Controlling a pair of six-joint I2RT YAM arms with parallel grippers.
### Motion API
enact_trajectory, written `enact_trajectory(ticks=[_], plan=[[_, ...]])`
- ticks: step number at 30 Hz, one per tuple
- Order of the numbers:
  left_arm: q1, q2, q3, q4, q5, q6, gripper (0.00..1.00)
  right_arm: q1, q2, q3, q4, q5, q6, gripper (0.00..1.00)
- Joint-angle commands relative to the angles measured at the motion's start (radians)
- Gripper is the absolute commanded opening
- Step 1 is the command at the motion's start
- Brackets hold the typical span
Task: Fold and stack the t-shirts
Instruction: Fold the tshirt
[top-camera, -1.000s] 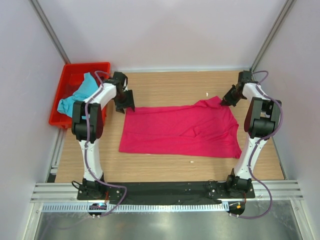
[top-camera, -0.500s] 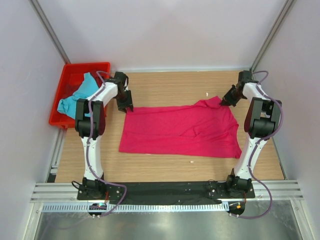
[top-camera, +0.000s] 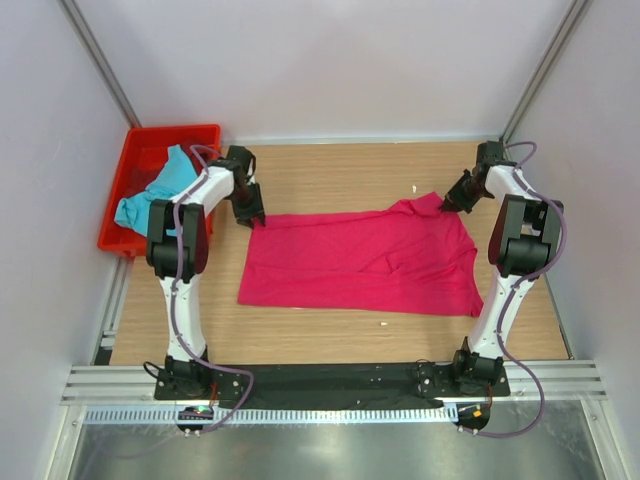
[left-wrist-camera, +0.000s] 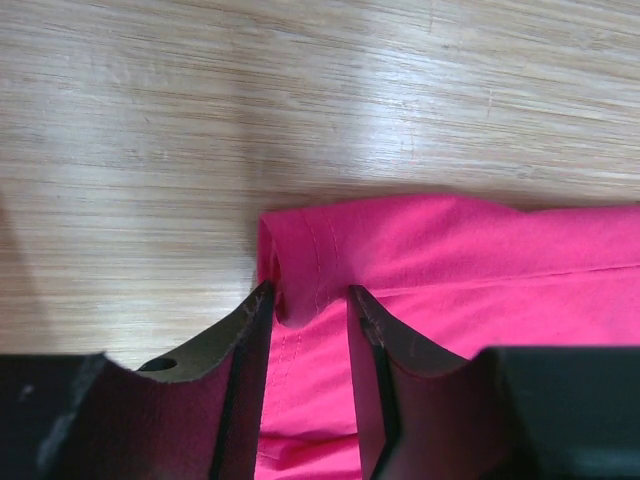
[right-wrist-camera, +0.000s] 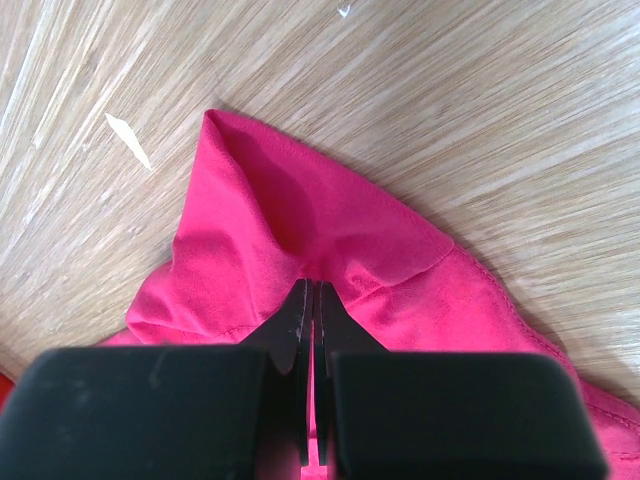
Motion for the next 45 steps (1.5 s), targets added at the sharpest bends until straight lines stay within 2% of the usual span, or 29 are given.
enact_trajectory(ticks=[1,5,7,11,25,32,41,45], plan=[[-0.002,-0.064,-0.007,0.008,0.015,-0.013,0.36,-0.002,-0.065,-0.002,0.007,-0.022,0.007,0.01],[-0.005,-0.072,-0.017,0.020,0.005,-0.016,0.36,-0.002,-0.066,-0.005,0.007,-0.026,0.009,0.01],[-0.008,-0.083,-0.021,0.025,-0.007,-0.017,0.42,-0.002,-0.068,-0.005,0.007,-0.025,0.005,0.01],[-0.009,-0.074,-0.009,0.017,-0.022,-0.016,0.43,-0.002,-0.068,-0.010,0.007,-0.026,0.004,0.01],[-0.009,-0.038,0.049,0.008,-0.028,-0.007,0.36,-0.002,-0.066,-0.027,0.015,-0.029,0.002,0.01],[-0.011,-0.032,0.060,0.005,-0.025,-0.004,0.37,-0.002,-0.065,-0.025,0.015,-0.026,-0.001,0.01],[-0.009,-0.001,0.060,0.002,-0.015,-0.004,0.23,-0.002,-0.055,-0.018,0.015,-0.026,0.007,0.01],[-0.009,0.009,0.075,-0.006,-0.033,-0.002,0.11,-0.002,-0.040,0.010,0.010,-0.029,0.016,0.01]])
